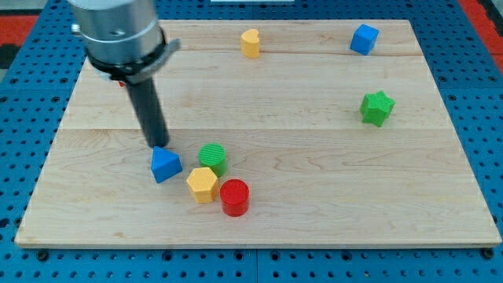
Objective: Push the blue triangle into the yellow hexagon and the green circle
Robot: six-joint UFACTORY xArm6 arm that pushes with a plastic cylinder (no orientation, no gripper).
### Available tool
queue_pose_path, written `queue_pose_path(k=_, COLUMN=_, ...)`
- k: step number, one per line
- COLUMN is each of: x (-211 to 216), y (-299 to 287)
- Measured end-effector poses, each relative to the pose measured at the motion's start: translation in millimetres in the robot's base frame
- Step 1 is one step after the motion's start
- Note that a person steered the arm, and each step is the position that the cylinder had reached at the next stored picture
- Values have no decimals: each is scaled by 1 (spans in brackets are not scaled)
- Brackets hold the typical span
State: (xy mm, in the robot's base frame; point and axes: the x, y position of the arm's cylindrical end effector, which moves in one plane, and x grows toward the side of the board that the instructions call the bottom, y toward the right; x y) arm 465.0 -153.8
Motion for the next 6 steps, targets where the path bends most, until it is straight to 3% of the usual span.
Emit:
queue_pose_path(k=1, x=4, y=-27)
queue_pose_path(k=2, x=38, y=-4)
queue_pose_path(k=4, x=38, y=67)
queue_pose_path(k=5, x=31, y=27)
queue_pose_path(k=6, x=24, y=-61)
